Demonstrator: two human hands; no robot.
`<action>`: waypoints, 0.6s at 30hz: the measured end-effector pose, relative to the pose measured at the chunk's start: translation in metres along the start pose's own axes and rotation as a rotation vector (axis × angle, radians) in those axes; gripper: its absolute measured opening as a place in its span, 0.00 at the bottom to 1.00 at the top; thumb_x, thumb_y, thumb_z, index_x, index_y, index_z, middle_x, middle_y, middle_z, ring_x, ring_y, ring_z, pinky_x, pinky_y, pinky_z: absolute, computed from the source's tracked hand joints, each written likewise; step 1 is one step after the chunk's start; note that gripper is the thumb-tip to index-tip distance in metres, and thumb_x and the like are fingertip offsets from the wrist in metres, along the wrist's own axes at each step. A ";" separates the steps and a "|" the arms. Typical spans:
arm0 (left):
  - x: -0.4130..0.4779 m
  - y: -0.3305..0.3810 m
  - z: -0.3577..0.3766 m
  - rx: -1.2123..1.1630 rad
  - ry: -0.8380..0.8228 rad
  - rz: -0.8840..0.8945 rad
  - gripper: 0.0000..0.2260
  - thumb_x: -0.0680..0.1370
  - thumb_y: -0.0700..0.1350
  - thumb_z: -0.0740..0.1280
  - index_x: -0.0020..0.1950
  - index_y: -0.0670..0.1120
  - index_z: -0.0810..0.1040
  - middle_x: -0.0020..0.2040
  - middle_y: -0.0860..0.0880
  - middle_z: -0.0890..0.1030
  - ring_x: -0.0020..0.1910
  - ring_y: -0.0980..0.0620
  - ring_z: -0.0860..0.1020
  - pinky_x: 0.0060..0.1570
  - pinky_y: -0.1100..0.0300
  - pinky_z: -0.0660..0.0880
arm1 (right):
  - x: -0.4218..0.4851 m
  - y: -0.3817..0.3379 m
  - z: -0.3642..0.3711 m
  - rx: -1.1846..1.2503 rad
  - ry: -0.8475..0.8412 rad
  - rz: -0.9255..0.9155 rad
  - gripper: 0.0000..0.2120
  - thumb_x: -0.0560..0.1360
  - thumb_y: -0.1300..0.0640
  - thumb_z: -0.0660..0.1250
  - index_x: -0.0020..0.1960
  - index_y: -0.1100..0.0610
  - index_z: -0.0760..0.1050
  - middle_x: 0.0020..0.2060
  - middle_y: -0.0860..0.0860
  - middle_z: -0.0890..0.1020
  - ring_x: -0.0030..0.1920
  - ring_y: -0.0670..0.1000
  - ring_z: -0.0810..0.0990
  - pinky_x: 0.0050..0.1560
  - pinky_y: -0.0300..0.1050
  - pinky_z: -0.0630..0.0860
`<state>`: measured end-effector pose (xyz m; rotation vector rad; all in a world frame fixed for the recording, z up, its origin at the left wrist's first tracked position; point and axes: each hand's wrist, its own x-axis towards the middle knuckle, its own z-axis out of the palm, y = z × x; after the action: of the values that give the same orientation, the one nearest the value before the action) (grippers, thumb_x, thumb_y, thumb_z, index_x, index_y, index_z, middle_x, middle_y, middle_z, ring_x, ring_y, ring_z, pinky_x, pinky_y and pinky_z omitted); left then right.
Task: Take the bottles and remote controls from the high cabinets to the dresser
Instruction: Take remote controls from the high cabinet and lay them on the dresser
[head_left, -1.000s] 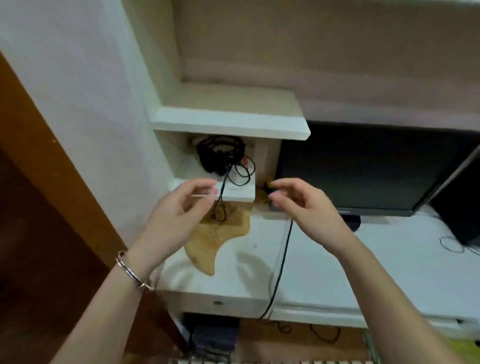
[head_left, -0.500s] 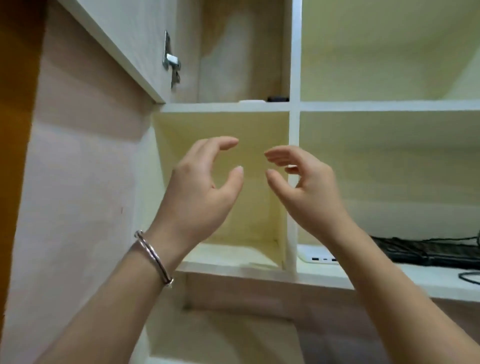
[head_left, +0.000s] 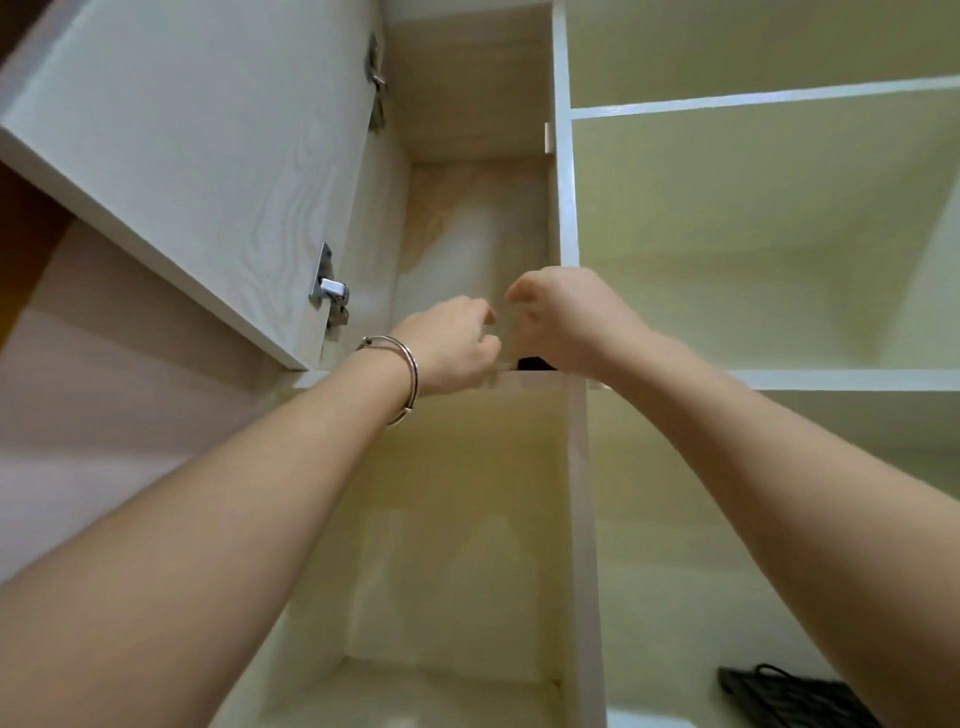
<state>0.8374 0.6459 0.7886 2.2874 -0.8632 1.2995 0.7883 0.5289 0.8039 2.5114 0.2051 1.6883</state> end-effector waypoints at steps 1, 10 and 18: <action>0.007 0.001 0.001 0.017 -0.025 -0.014 0.16 0.78 0.44 0.54 0.63 0.42 0.70 0.65 0.42 0.74 0.63 0.44 0.72 0.61 0.53 0.69 | 0.007 0.000 0.001 -0.035 -0.012 -0.005 0.15 0.74 0.62 0.57 0.56 0.57 0.77 0.58 0.58 0.79 0.57 0.59 0.74 0.51 0.45 0.72; 0.020 -0.022 0.001 0.026 -0.333 -0.087 0.17 0.80 0.51 0.49 0.44 0.50 0.76 0.38 0.49 0.73 0.31 0.56 0.67 0.33 0.64 0.63 | 0.046 -0.025 0.000 -0.262 -0.302 0.083 0.09 0.74 0.66 0.57 0.47 0.65 0.75 0.43 0.59 0.78 0.40 0.57 0.77 0.44 0.46 0.75; 0.029 -0.041 -0.024 0.244 -0.419 -0.256 0.28 0.77 0.63 0.52 0.67 0.46 0.71 0.68 0.42 0.72 0.60 0.44 0.74 0.58 0.56 0.69 | 0.048 -0.037 0.015 -0.409 -0.634 0.221 0.15 0.78 0.59 0.58 0.32 0.60 0.65 0.30 0.53 0.68 0.27 0.50 0.67 0.30 0.41 0.66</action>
<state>0.8607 0.6814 0.8255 2.8132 -0.5247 0.8679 0.8179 0.5735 0.8362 2.6387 -0.4368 0.7858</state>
